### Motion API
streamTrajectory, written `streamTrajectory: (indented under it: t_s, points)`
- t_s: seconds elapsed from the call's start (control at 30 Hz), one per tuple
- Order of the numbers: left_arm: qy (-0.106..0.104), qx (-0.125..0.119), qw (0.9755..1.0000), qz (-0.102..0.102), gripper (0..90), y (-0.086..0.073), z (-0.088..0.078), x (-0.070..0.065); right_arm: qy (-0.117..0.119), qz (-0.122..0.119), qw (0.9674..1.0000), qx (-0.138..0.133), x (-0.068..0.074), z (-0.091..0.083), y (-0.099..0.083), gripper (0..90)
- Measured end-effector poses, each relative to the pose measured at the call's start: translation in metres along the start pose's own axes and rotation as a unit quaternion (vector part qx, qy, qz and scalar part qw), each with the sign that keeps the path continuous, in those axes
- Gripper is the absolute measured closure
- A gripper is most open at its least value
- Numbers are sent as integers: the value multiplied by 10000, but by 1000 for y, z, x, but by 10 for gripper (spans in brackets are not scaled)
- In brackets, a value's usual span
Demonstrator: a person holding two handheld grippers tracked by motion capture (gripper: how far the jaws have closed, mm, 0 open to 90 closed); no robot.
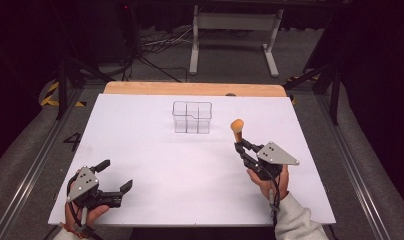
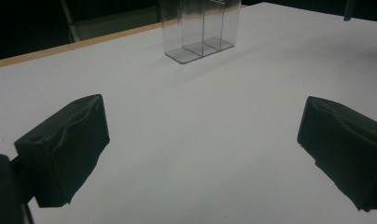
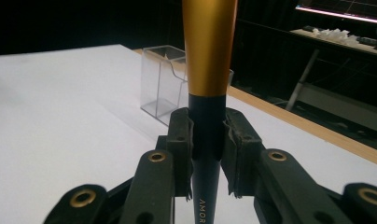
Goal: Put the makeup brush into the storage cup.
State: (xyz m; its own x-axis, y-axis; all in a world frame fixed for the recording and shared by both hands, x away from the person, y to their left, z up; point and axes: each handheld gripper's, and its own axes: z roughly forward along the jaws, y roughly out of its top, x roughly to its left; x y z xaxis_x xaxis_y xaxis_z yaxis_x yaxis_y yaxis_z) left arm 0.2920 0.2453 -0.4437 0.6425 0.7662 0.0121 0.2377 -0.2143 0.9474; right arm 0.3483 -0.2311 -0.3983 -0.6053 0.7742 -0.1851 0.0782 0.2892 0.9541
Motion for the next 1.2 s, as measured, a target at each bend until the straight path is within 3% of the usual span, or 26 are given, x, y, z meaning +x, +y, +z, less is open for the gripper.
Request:
streamTrajectory:
  t_s: [0.47, 0.87, 1.2]
  points:
    - [-17, 2, 10000, -20, 27, 0, 1, -1, 238, 605, 9971, -406, -7, 18, 14, 750]
    - [-44, 0, 10000, 12, 25, 0, 2, -1, 332, 822, 9939, -655, -11, 31, 31, 750]
    - [-44, -27, 10000, 2, 16, 0, 2, -1, 400, 918, 9914, -844, -17, 53, 52, 750]
